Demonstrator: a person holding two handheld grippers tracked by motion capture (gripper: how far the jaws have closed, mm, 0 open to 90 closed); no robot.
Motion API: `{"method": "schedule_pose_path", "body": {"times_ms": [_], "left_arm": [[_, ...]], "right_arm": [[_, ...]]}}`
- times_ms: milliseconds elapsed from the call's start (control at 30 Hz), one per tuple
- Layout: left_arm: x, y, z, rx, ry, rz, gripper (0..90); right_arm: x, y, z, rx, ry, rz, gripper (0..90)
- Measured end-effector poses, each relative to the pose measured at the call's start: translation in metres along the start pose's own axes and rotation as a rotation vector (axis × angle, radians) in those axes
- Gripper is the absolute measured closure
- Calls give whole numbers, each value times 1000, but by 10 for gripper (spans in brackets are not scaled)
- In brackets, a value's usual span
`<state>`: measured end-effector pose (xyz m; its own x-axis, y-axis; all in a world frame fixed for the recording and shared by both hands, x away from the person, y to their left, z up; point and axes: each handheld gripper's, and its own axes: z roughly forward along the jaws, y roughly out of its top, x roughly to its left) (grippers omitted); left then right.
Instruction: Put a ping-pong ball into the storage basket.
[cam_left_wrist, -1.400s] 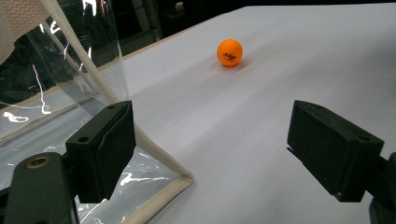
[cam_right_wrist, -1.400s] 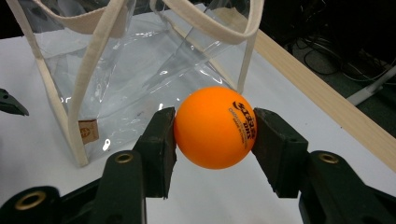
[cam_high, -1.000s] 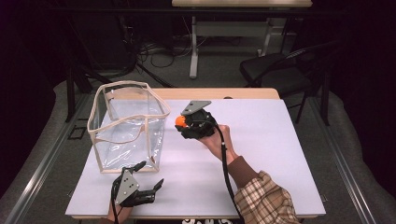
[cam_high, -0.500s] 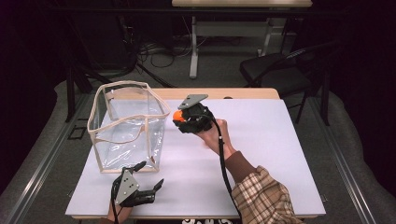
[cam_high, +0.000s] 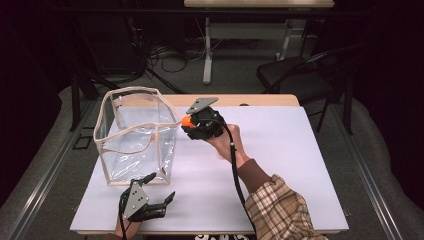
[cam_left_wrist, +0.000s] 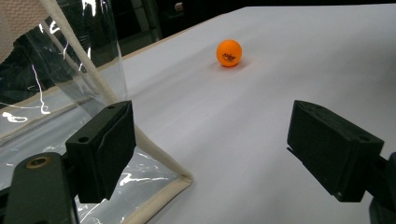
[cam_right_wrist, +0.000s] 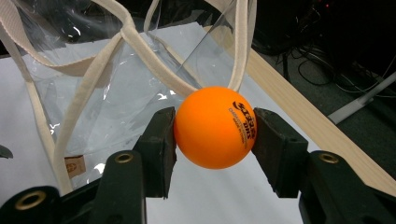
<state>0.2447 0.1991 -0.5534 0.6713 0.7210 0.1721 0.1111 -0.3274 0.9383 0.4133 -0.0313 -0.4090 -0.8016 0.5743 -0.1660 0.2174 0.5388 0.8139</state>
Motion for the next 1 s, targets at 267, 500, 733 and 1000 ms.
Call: {"method": "schedule_pose_path", "body": {"times_ms": [267, 500, 733, 1000], "left_arm": [[0, 0, 0, -2, -1, -1, 155], [0, 0, 0, -1, 0, -2, 155], [0, 0, 0, -1, -1, -2, 155], [0, 0, 0, -2, 0, -3, 155]], "right_arm": [[-2, 4, 2, 1, -1, 4, 506], [-3, 9, 5, -2, -4, 3, 506], [-5, 14, 7, -3, -8, 0, 506], [-6, 21, 9, -5, -11, -5, 506]]}}
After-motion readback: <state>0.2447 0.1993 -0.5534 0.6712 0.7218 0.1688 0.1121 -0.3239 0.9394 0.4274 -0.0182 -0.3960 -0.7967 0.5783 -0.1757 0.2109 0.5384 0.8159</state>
